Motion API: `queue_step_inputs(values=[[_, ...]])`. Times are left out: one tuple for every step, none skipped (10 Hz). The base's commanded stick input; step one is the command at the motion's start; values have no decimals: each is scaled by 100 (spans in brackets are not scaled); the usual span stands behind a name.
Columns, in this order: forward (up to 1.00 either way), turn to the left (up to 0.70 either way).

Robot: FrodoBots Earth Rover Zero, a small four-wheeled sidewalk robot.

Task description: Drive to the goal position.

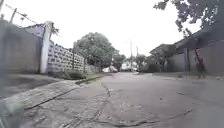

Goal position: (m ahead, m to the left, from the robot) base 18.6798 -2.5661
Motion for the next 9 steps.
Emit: queue_step_inputs(values=[[100, 0], [100, 0], [100, 0], [100, -1], [100, -12], [100, -31], [100, -28], [100, 0], [100, 0]])
